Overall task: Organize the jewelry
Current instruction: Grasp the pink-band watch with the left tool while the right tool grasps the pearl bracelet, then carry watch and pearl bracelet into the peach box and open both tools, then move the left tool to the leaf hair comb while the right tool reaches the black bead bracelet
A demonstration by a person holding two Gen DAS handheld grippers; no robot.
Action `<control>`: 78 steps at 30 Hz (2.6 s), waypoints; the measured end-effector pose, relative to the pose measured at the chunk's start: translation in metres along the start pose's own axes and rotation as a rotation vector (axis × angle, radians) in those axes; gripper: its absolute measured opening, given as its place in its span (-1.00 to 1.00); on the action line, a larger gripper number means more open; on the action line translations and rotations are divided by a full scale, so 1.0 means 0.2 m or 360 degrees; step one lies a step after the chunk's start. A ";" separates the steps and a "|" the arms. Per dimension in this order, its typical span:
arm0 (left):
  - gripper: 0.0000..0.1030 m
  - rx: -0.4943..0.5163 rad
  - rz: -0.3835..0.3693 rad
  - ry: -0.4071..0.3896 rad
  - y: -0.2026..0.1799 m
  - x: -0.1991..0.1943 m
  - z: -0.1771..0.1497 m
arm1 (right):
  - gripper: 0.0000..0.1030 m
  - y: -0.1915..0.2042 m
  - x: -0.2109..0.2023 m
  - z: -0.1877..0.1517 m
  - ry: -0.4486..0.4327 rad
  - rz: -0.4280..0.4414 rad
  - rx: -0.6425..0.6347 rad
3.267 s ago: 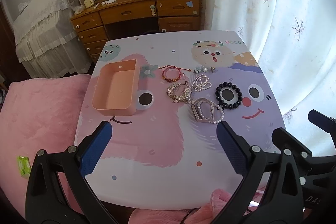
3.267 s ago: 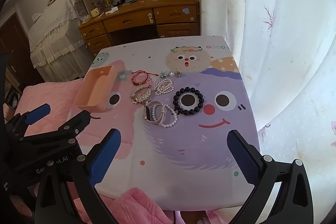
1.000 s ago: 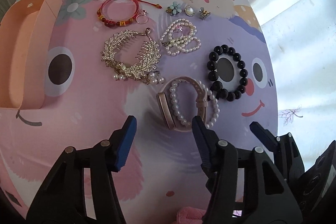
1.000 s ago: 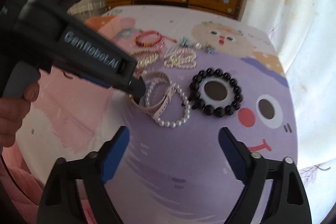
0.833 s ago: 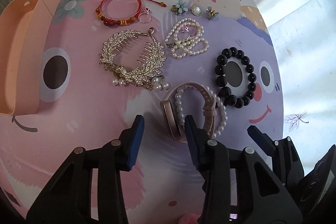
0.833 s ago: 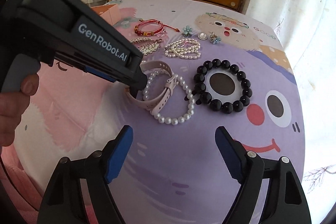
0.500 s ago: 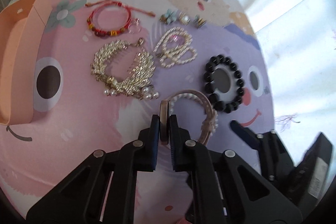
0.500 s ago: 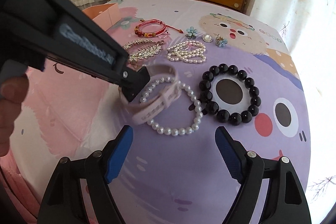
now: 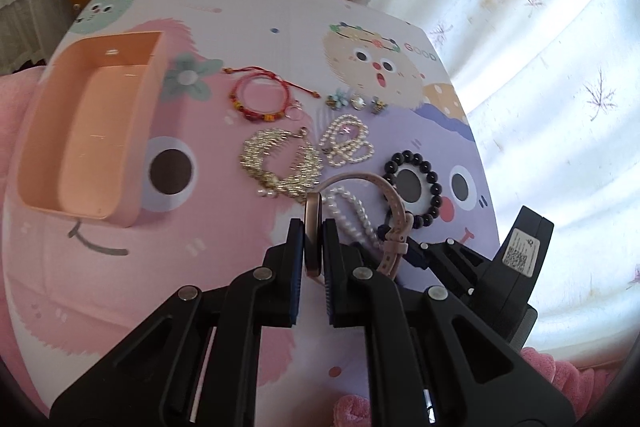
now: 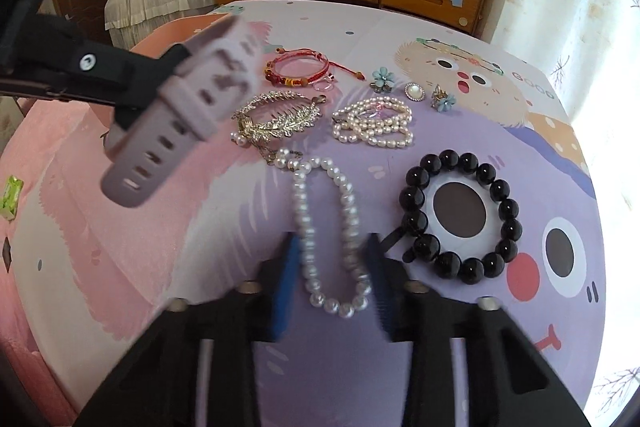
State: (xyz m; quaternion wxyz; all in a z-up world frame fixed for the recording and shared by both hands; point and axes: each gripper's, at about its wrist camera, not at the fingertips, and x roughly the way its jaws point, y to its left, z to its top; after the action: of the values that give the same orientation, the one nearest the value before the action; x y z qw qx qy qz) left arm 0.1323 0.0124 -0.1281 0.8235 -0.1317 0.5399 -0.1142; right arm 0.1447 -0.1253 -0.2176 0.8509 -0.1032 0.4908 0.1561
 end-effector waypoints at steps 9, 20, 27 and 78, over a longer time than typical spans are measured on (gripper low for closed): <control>-0.87 -0.0124 0.0142 -0.0151 0.14 -0.27 -0.08 | -0.81 -0.04 -0.05 -0.02 0.0037 0.0132 0.0192; -0.87 -0.0244 0.0316 -0.0292 0.29 -0.62 -0.24 | -0.89 0.03 -0.19 -0.14 0.0028 0.0296 0.0368; -0.87 -0.0218 0.0372 -0.0297 0.40 -0.75 -0.23 | -0.89 0.11 -0.41 -0.04 -0.0127 0.0415 0.0416; 0.13 0.0168 0.0122 0.0080 0.82 -0.41 0.15 | 0.53 0.87 -0.49 0.54 0.0017 0.0101 0.0411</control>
State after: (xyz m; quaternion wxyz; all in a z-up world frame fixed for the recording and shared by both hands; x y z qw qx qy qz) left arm 0.1359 0.1959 -0.1008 0.8192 -0.0645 0.5583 -0.1143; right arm 0.1222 0.0554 -0.0834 0.8491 0.0218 0.5144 0.1180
